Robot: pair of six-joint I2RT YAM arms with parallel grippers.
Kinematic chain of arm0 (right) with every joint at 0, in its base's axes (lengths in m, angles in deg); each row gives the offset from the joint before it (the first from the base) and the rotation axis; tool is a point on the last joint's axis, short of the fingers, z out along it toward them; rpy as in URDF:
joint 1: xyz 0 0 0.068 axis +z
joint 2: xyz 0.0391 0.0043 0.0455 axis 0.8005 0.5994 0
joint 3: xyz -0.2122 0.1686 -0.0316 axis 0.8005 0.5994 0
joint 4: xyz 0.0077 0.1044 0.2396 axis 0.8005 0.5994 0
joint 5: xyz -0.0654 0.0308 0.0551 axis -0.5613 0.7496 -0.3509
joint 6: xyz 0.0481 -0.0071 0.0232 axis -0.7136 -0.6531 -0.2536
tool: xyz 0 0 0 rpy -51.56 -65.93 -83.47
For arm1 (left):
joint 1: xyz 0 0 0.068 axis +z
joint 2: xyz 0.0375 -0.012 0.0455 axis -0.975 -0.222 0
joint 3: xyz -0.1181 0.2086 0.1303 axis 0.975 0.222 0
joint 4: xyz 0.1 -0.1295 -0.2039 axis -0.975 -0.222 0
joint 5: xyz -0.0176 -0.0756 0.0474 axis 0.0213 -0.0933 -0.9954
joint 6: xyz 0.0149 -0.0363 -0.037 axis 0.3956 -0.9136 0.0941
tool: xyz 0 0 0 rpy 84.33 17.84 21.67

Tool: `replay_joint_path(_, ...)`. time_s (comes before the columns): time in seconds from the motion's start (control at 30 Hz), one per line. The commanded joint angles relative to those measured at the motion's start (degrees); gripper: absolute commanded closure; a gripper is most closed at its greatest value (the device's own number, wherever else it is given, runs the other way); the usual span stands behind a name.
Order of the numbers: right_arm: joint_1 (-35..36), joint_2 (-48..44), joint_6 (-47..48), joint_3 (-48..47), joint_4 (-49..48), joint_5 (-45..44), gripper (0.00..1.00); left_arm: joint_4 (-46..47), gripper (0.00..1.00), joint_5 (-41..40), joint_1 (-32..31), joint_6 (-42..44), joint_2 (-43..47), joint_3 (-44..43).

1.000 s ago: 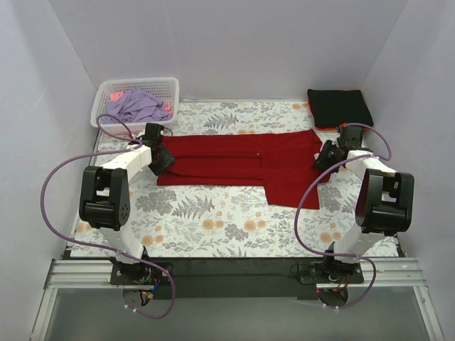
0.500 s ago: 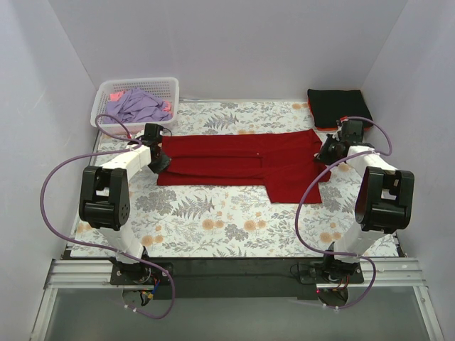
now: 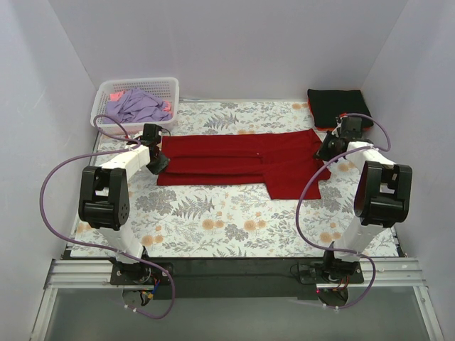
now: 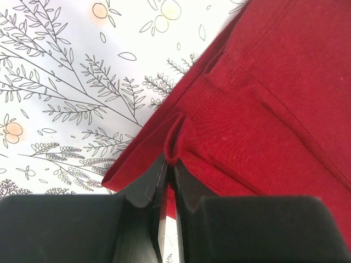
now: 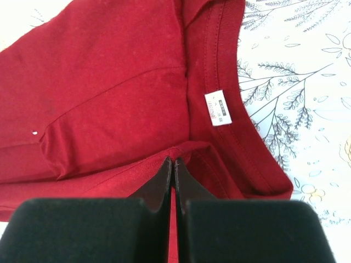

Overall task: Fold and stack the t-shirts
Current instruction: Fold the tshirt

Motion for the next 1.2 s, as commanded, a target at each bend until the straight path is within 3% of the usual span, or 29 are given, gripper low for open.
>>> replay_joint_path(0.0,-0.09,2.31,1.01,-2.63,-1.70,-0.47,0.99,-0.68,0.94,-2.30,0.50,-0.30,-0.19,-1.32)
replay_joint_path(0.33,-0.09,6.09,2.85,-4.57,-1.70,-0.65,0.99,-1.21,0.93,-3.00,0.68,-0.39,-0.81,-1.50)
replay_joint_path(0.47,-0.18,6.36,3.64,-5.10,-1.00,-0.91,0.93,-1.30,0.91,-3.79,0.68,-0.39,-0.81,-1.32)
replay_joint_path(0.6,-0.09,3.47,5.05,-6.15,2.16,-1.97,0.81,-1.39,0.76,-4.67,0.68,-0.47,-0.10,-1.06)
replay_joint_path(0.73,0.08,-1.80,6.37,-6.24,6.81,-4.59,0.64,-0.51,0.54,-5.29,0.68,-0.56,1.83,-0.53)
replay_joint_path(0.93,2.36,-11.56,7.25,0.07,13.15,-7.59,0.52,-0.42,0.39,-5.99,0.68,0.32,5.78,-0.18)
replay_joint_path(1.17,8.68,-19.21,7.16,14.30,13.07,-9.79,0.51,-0.33,0.33,-10.20,0.68,1.90,14.39,2.54)
